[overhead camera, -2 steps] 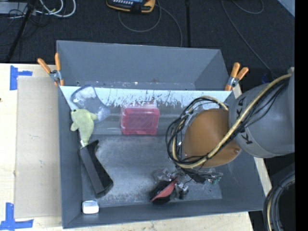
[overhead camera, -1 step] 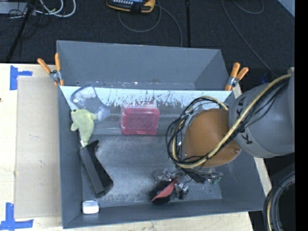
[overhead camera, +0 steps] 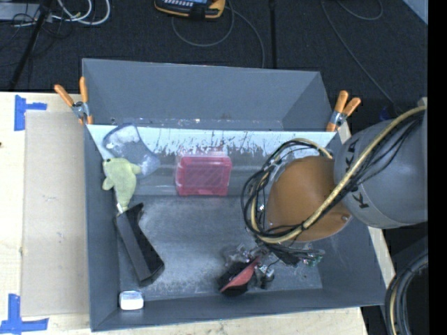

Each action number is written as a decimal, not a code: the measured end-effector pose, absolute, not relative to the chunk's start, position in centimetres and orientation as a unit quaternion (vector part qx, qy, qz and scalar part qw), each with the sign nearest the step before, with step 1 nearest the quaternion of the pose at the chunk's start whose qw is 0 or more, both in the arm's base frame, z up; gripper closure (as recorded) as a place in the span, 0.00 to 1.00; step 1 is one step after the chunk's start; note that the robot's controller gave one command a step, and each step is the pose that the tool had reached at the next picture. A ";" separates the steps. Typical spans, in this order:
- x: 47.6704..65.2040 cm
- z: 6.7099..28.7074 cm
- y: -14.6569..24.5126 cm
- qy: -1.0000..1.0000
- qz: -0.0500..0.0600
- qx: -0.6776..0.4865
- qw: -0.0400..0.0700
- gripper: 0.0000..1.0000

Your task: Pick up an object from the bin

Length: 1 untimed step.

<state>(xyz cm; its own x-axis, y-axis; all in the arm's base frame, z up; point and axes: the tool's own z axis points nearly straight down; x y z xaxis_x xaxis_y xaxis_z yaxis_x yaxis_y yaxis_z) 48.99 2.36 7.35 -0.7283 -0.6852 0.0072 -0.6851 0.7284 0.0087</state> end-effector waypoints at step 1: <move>48.8 8.8 2.4 -0.930 -0.004 0.368 0.008 1.00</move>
Offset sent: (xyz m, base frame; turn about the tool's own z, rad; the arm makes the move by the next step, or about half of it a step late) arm 0.0001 -0.0001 0.1095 0.0000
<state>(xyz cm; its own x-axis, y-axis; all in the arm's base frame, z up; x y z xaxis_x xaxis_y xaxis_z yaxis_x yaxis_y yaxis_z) 48.82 2.42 8.81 -0.7286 -0.6849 0.0113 -0.6847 0.7287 0.0135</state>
